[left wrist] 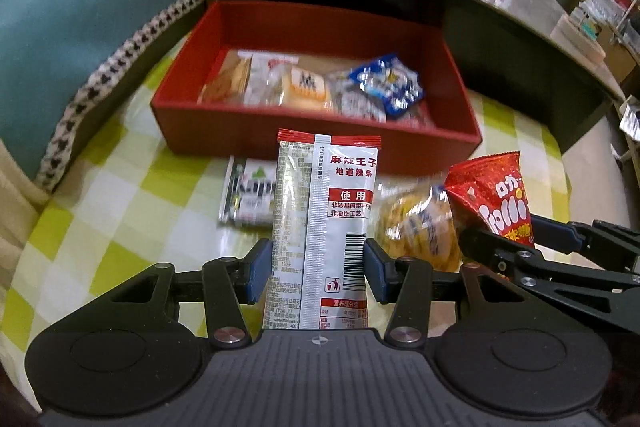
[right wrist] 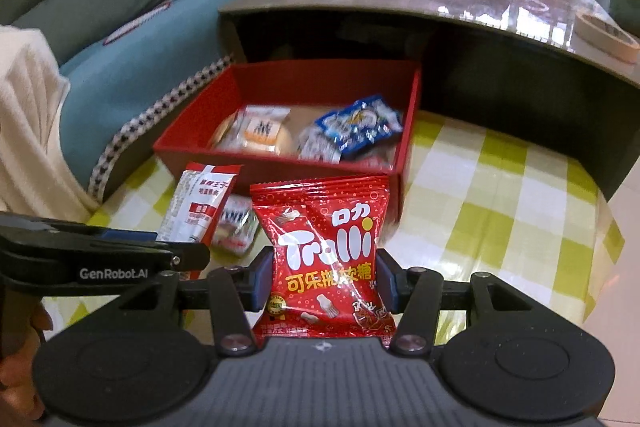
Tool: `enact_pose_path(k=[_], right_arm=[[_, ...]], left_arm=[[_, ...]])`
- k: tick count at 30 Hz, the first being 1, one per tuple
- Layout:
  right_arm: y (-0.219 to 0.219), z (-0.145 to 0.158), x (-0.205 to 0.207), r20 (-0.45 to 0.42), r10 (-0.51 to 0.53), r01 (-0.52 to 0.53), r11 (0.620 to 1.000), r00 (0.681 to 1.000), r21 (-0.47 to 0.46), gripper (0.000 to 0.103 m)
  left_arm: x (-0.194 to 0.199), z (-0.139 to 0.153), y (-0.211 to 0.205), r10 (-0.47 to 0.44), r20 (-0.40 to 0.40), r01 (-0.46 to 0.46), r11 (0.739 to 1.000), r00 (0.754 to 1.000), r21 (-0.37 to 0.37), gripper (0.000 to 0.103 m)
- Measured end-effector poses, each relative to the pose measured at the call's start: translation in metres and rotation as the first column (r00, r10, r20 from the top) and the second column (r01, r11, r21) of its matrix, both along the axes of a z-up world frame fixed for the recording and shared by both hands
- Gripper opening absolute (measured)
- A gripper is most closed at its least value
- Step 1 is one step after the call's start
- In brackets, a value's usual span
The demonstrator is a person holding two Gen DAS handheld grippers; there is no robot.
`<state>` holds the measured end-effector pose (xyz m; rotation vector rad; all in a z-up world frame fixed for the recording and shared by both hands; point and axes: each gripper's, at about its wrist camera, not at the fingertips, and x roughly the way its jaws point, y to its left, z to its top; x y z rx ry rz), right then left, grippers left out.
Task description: Organize snacks
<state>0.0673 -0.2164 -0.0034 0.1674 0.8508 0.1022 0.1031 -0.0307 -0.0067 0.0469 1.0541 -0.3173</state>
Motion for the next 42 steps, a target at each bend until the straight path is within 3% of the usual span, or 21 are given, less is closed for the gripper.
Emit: enact_pose_path(k=[28, 42], right_arm=[[-0.013, 0.025, 0.070, 0.080, -0.055, 0.051, 0.997, 0.995, 0.051, 0.058], [-0.019, 0.015, 0.111, 0.066, -0.065, 0.062, 0.997, 0.996, 0.047, 0.058]], left_arm=[[0.068, 0.020, -0.021, 0.060, 0.083, -0.058, 0.998, 0.995, -0.020, 0.057], [0.107, 0.012, -0.027, 0.087, 0.091, -0.088, 0.996, 0.992, 0.004, 0.057]])
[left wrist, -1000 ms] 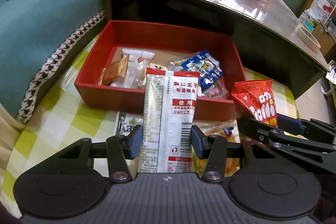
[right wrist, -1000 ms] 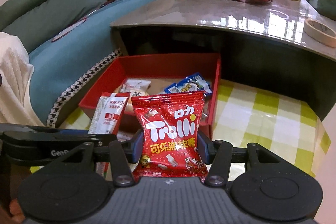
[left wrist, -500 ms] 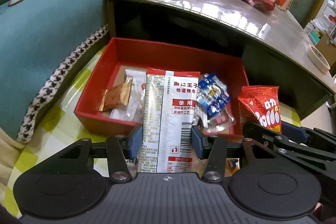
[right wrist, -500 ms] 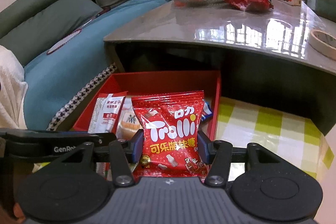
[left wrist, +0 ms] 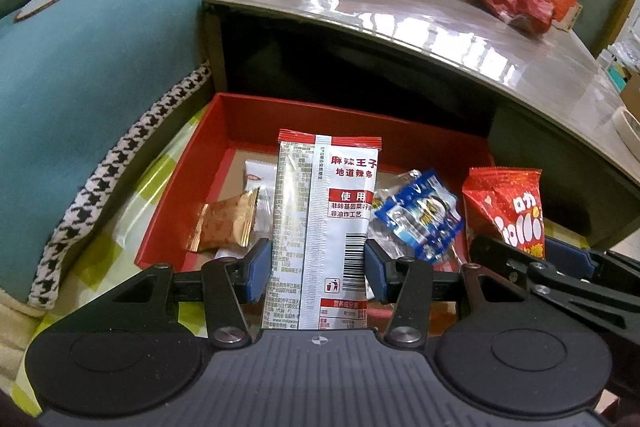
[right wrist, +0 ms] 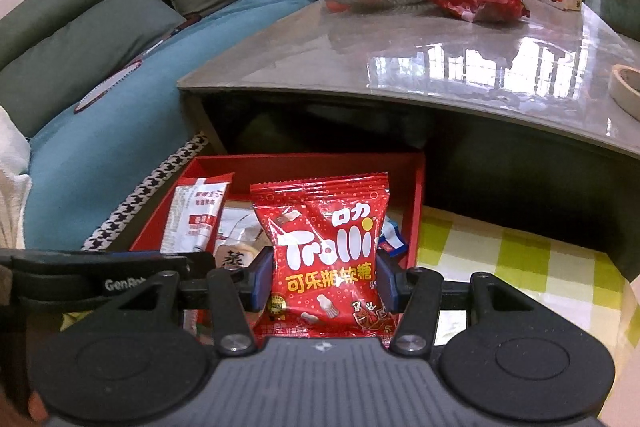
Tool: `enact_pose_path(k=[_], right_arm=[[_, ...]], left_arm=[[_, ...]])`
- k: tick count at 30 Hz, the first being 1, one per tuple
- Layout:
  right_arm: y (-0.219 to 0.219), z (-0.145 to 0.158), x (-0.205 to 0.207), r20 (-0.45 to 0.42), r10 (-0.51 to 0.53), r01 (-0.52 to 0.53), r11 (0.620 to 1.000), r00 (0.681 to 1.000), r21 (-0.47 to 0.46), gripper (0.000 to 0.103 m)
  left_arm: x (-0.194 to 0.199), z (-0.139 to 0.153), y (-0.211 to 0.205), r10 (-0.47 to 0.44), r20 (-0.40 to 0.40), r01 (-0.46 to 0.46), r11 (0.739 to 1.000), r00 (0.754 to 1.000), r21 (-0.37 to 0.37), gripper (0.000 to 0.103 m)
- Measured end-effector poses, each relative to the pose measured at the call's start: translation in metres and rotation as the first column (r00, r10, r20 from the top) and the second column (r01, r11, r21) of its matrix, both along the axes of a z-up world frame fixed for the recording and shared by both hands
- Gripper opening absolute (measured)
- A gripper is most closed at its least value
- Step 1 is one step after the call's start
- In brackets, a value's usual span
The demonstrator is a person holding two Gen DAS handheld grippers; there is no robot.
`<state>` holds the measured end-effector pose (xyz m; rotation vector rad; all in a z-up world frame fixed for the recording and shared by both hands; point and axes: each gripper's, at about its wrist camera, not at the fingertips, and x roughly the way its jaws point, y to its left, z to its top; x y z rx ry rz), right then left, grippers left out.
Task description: Organize snacks
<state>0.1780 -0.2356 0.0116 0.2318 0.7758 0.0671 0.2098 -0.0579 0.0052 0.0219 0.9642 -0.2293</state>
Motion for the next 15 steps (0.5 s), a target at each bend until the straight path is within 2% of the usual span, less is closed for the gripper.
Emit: enact_pose_path(k=[15], right_arm=[[0.003, -0.025, 0.036, -0.037, 0.011, -0.012, 1.000, 0.999, -0.015, 0.058]], left_arm=[[0.031, -0.016, -0.005, 0.022, -0.004, -0.022, 0.999, 1.000, 0.035, 0.057]])
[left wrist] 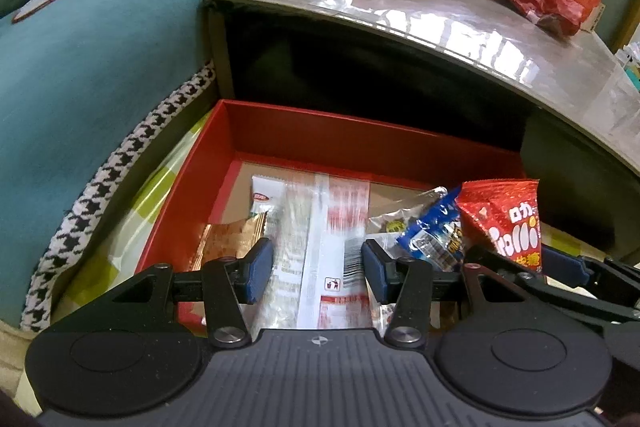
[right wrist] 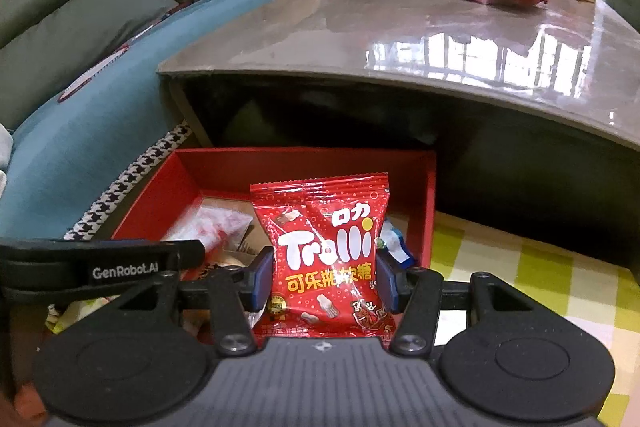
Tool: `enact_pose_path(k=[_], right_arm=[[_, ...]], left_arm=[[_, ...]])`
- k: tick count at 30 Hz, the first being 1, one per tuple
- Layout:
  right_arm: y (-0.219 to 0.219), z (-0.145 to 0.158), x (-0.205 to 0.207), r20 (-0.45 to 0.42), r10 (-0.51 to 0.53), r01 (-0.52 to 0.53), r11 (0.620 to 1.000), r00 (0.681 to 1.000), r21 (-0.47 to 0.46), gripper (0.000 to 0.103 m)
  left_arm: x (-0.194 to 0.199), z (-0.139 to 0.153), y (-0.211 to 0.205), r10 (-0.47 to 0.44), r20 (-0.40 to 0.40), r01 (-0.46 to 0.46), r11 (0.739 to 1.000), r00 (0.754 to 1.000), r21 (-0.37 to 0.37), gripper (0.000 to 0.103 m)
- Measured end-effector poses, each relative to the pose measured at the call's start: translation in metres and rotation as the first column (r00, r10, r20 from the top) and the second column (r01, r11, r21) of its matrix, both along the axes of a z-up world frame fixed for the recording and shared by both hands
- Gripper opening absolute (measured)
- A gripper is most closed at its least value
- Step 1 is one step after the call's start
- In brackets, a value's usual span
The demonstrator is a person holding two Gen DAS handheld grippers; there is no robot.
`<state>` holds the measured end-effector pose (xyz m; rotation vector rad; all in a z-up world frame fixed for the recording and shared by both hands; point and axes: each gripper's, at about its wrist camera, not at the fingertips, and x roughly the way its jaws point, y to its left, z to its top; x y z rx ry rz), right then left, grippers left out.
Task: Organize snacks
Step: 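Lower and open both tools to drop the white packet and Trolli bag into the box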
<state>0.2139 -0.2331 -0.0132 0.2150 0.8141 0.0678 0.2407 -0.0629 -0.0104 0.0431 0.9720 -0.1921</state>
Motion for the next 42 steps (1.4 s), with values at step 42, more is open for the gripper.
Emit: enact_pose_path(k=[42], right_arm=[[0.004, -0.002, 0.009, 0.036, -0.021, 0.021, 1.000, 0.999, 0.005, 0.060]], left_arm=[[-0.005, 0.007, 0.014, 0.008, 0.018, -0.008, 1.000, 1.000, -0.017, 0.073]])
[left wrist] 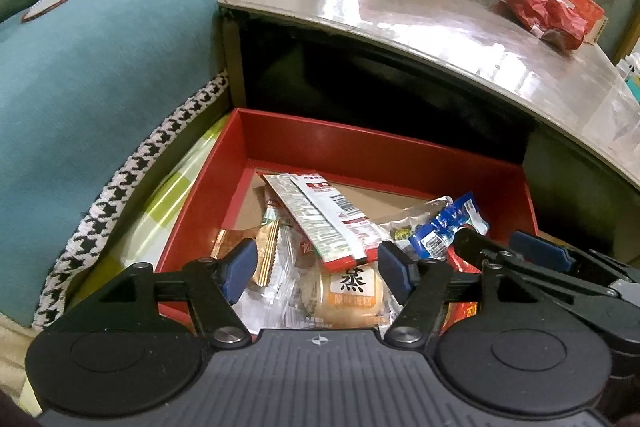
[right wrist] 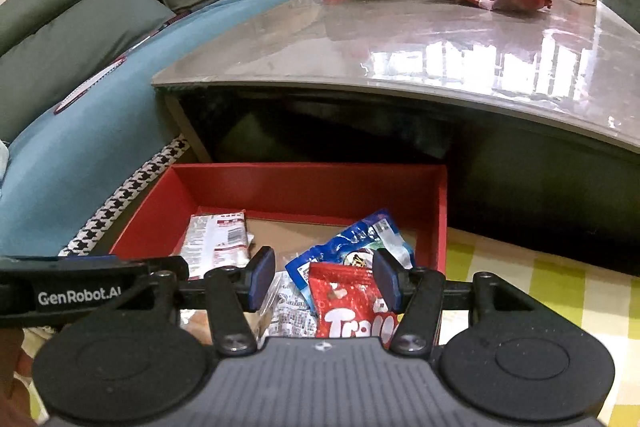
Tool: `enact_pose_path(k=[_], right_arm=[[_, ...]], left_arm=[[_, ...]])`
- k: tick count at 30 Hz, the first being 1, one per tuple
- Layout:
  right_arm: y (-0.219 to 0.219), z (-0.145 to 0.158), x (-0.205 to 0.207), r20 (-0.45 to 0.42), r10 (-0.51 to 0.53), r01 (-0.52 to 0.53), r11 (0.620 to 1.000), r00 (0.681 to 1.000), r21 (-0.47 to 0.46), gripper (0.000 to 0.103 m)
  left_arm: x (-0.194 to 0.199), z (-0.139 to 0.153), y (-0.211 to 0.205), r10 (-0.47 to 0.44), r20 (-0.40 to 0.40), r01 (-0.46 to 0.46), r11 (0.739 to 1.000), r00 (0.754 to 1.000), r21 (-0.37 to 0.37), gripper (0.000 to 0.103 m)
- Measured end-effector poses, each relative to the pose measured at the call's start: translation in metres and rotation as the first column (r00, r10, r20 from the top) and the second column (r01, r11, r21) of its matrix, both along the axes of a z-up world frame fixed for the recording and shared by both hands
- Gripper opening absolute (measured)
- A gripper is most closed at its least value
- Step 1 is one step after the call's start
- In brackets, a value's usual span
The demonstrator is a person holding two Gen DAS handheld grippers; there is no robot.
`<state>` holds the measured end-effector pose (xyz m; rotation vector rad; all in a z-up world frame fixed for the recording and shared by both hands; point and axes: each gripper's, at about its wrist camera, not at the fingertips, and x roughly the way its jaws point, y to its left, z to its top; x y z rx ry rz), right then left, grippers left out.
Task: Organize snacks
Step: 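Lower and open both tools to drop the white packet and Trolli bag into the box, then move both tools back over the Kaprons wafer and waffle bag on the cloth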
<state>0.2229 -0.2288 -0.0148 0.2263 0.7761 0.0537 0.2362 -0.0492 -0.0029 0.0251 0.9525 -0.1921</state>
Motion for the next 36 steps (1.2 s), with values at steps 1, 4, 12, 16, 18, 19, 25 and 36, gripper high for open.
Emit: enact_pose_path(k=[1, 4, 12, 16, 18, 19, 25, 36], right_arm=[[0.000, 0.001, -0.002, 0.002, -0.002, 0.002, 1.000, 1.000, -0.001, 0.060], [0.000, 0.007, -0.008, 0.006, -0.005, 0.005, 1.000, 1.000, -0.003, 0.060], [0.000, 0.020, -0.028, 0.023, -0.003, 0.004, 1.000, 1.000, -0.015, 0.060], [-0.001, 0.022, -0.036, 0.025, -0.003, 0.003, 1.000, 1.000, -0.010, 0.060], [-0.001, 0.023, -0.038, 0.025, -0.003, 0.003, 1.000, 1.000, -0.007, 0.060], [-0.001, 0.024, -0.039, 0.026, -0.003, 0.004, 1.000, 1.000, -0.007, 0.060], [-0.001, 0.025, -0.047, 0.026, 0.002, -0.001, 1.000, 1.000, -0.009, 0.061], [-0.006, 0.023, -0.079, 0.002, 0.008, -0.008, 0.999, 1.000, -0.037, 0.062]], left_arm=[[-0.002, 0.001, 0.001, 0.000, 0.001, 0.000, 1.000, 1.000, -0.002, 0.074], [-0.007, 0.004, 0.002, 0.001, 0.003, -0.001, 1.000, 1.000, -0.012, 0.075], [-0.025, 0.013, 0.005, -0.006, 0.021, 0.006, 1.000, 1.000, -0.027, 0.078], [-0.032, 0.014, 0.008, -0.007, 0.026, 0.008, 1.000, 1.000, -0.023, 0.078], [-0.034, 0.014, 0.009, -0.009, 0.022, 0.009, 1.000, 1.000, -0.025, 0.079], [-0.035, 0.014, 0.009, -0.009, 0.022, 0.009, 1.000, 1.000, -0.025, 0.079], [-0.042, 0.013, 0.010, -0.013, 0.017, 0.014, 1.000, 1.000, -0.019, 0.079], [-0.064, -0.004, 0.024, -0.031, -0.044, 0.031, 1.000, 0.999, -0.005, 0.082]])
